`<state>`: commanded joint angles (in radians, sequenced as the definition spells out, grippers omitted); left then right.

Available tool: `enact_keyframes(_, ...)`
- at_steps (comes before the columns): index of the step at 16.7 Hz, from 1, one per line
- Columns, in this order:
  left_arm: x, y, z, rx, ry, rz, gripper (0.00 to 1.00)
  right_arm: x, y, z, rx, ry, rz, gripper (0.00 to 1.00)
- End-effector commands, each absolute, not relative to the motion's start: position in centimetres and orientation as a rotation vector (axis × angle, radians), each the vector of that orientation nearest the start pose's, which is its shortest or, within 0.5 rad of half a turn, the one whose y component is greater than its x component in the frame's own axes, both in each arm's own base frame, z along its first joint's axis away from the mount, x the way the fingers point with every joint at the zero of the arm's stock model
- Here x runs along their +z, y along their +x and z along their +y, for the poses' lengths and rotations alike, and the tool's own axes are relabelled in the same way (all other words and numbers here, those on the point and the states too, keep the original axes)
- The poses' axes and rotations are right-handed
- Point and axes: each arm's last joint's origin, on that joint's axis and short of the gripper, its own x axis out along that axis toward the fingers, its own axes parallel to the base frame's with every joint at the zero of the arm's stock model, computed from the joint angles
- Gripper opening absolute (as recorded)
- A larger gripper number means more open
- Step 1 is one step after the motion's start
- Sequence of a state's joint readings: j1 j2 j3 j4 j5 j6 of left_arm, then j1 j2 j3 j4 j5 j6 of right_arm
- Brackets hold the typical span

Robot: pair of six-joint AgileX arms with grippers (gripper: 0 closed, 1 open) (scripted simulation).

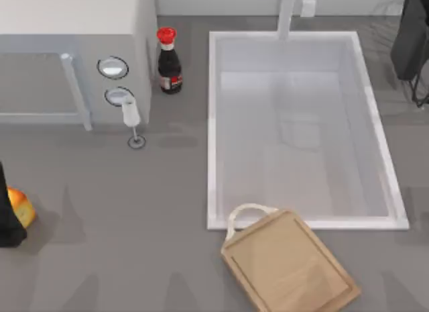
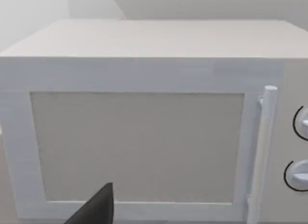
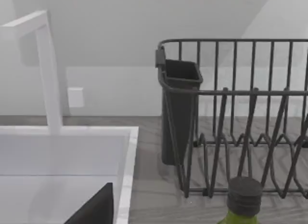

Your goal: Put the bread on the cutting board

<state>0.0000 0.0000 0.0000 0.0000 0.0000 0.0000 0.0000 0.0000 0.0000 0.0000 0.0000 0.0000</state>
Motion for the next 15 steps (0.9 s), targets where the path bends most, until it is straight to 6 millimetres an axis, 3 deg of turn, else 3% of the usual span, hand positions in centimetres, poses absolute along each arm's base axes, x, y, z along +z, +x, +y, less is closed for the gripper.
enact_keyframes(5, 16.9, 10.7, -0.1, -0.003, 0.03, 0.057, 1.0, 16.0, 10.6, -0.1, 0.0, 0.0, 0.0, 1.0)
enact_keyframes(9, 19.4, 11.7, -0.1, -0.028, 0.122, 0.27, 1.0, 16.0, 10.6, -0.1, 0.0, 0.0, 0.0, 1.0)
enact_keyframes(12, 21.1, 14.1, -0.1, -0.074, 0.205, 0.522, 1.0, 16.0, 10.6, -0.1, 0.0, 0.0, 0.0, 1.0)
enact_keyframes(15, 22.0, 17.8, 0.0, -0.147, 0.285, 0.799, 1.0, 16.0, 10.6, -0.1, 0.0, 0.0, 0.0, 1.0)
